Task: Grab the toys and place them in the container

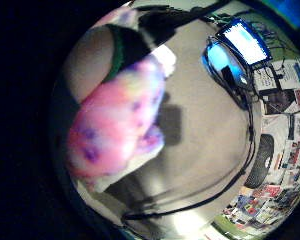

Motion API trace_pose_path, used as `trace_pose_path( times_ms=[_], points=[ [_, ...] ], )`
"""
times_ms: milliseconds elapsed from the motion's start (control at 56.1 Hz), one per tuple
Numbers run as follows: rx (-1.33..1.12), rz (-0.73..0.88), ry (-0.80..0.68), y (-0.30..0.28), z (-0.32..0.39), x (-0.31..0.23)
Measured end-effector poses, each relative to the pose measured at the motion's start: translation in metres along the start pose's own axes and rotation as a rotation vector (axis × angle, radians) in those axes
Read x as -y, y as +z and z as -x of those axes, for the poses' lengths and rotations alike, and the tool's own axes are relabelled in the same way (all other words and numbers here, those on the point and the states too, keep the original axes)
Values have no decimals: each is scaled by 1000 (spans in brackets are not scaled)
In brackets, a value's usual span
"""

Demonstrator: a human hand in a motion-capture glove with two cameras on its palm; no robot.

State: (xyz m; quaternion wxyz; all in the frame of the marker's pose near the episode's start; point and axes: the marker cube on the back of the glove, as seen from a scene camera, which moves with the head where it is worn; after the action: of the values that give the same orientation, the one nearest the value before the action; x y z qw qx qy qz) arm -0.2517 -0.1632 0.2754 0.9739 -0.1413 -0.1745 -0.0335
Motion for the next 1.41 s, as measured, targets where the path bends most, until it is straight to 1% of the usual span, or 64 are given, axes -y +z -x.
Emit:
trace_pose_path(
  times_ms=[71,160,303,356,445,570,624,659,766,820,927,1033,1194,1283,1408],
  points=[
    [-20,-87,-7,4,-3,-3],
    [-51,-152,-28,6,0,-8],
    [-160,-221,-58,4,4,-23],
    [-187,-221,-60,1,5,-27],
    [-200,-108,-56,-4,5,-34],
    [-169,169,-34,-20,6,-51],
    [-158,230,-33,-36,11,-61],
    [-158,239,-52,-55,15,-64],
    [-196,120,-141,-118,28,-63],
    [-191,77,-145,-147,41,-64],
    [-176,-19,-142,-196,77,-68],
    [-173,-120,-214,-236,125,-73],
    [-194,-225,-302,-260,196,-66],
    [-175,-290,-333,-260,226,-62],
    [-130,-394,-371,-249,252,-44]
  ],
)
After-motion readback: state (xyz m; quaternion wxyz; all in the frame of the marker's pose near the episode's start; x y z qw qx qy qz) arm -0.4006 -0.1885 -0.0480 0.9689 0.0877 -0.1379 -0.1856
